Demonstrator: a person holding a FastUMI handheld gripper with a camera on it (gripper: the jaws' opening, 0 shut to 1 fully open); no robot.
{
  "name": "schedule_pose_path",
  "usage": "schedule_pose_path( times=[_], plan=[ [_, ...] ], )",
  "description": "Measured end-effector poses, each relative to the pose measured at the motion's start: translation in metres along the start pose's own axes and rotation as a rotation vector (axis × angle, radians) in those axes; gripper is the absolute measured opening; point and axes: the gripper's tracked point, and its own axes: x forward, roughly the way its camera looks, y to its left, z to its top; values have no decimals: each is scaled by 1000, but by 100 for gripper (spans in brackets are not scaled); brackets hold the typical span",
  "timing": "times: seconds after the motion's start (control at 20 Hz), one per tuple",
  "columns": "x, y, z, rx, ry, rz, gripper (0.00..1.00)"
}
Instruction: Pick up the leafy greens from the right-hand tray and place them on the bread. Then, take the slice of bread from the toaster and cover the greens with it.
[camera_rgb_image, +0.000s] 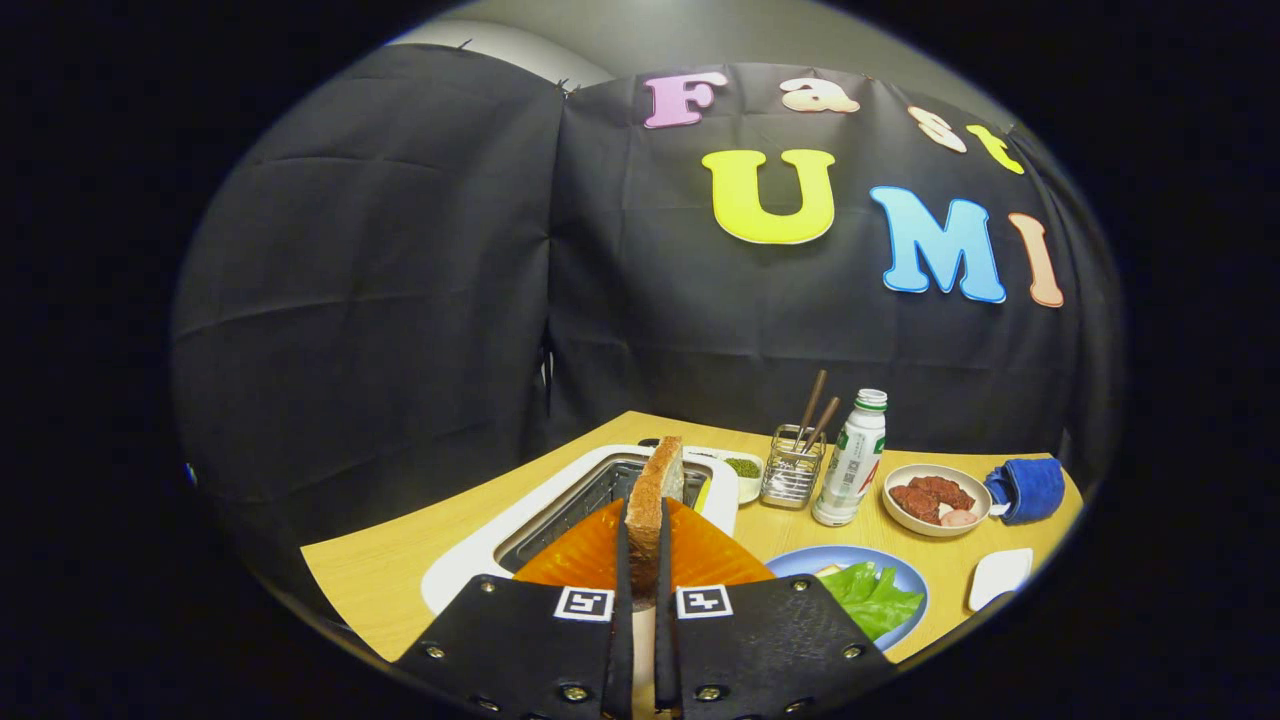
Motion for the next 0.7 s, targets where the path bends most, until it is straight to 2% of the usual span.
schedule_pose_path(
  times=[0.45, 0.7],
  plan=[
    [-38, -25, 65, 52, -93, 9, 9],
    [-63, -60, 62, 36, -106, -25, 9]
  ],
)
